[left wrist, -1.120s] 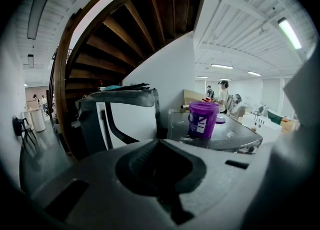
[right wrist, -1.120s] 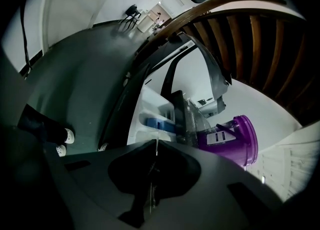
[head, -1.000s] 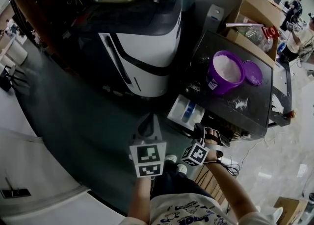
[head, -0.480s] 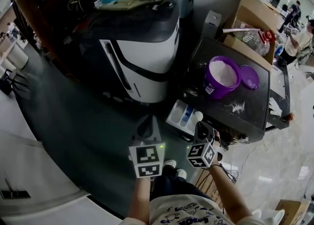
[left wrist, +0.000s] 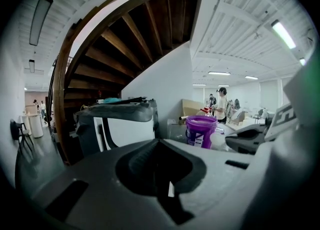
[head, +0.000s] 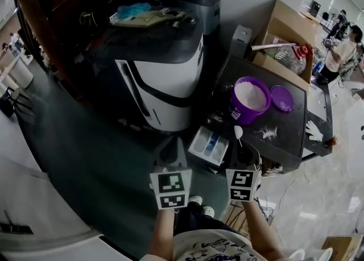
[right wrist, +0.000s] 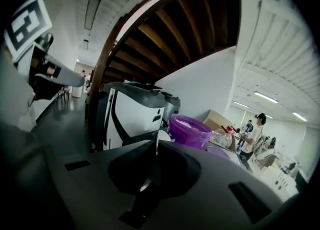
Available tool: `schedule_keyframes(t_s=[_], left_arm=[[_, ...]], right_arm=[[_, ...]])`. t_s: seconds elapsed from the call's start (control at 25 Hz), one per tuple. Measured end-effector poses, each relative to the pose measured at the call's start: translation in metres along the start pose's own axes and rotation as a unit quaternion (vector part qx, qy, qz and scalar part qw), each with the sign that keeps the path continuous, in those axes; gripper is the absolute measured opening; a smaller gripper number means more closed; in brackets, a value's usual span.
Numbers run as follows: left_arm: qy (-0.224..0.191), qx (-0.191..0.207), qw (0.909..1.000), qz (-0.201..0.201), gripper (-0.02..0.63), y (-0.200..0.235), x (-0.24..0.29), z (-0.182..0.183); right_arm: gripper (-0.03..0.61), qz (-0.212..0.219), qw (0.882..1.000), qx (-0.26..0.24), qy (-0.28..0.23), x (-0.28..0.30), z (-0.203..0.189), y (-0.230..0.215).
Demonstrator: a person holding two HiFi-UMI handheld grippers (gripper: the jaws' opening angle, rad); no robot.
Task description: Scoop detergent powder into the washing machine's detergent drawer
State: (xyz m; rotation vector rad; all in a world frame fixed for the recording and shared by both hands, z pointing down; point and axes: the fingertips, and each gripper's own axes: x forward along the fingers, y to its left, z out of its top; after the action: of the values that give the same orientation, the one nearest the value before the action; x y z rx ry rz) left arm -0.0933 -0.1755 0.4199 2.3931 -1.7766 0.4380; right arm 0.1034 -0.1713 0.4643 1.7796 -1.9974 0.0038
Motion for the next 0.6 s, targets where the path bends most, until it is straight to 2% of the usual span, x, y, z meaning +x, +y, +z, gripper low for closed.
schedule_keyframes(t_s=[0.28, 0.6], left_arm=[[-0.024, 0.009, 0.9997, -0.001, 0.002, -0.007, -0.003, 0.023], [-0.053, 0.022, 0.9984, -0.001, 0.002, -0.014, -0.011, 0.052]], right_arm=[[0.02, -0.022, 0.997, 0.052, -0.056, -0.019, 0.044, -0.031], [0.02, -0.033, 0.991, 0.086, -0.1, -0.038, 0.075, -0.053]])
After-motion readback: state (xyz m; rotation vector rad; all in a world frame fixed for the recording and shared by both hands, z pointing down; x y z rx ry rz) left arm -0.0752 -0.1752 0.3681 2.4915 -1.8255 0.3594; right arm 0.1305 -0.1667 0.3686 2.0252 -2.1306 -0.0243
